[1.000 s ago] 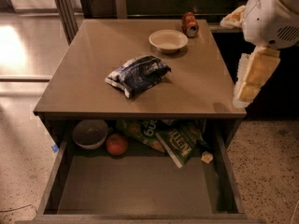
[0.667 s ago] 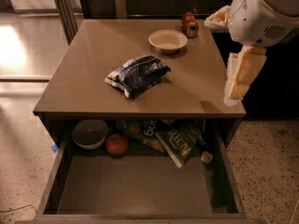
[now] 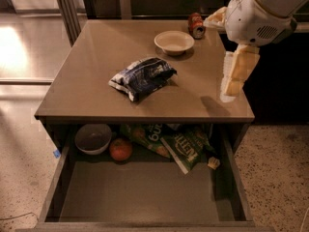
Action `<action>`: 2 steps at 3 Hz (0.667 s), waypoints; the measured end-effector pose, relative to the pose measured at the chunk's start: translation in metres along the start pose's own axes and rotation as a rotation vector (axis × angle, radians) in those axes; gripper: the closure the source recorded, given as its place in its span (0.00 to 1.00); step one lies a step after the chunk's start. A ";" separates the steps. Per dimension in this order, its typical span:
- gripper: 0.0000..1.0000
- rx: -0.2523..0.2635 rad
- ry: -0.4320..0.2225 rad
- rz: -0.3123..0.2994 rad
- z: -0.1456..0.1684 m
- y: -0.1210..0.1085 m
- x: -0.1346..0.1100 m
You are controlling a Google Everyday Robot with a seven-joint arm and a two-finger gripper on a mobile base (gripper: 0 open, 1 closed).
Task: Place blue chip bag into top drawer
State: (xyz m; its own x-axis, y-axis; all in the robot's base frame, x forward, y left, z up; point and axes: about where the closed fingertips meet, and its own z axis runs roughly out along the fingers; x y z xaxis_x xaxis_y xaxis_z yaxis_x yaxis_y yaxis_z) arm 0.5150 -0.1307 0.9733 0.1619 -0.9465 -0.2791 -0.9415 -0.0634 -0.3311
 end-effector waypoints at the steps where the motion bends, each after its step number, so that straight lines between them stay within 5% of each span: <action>1: 0.00 -0.007 -0.030 -0.026 0.020 -0.025 -0.006; 2: 0.00 -0.025 -0.066 -0.056 0.046 -0.056 -0.018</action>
Offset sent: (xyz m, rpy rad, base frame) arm 0.0890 0.0487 -0.0255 0.0558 0.0250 0.1115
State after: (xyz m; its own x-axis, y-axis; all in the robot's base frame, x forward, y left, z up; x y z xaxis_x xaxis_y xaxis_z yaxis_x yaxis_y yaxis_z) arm 0.5780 -0.0955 0.9555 0.2326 -0.9184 -0.3201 -0.9375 -0.1241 -0.3252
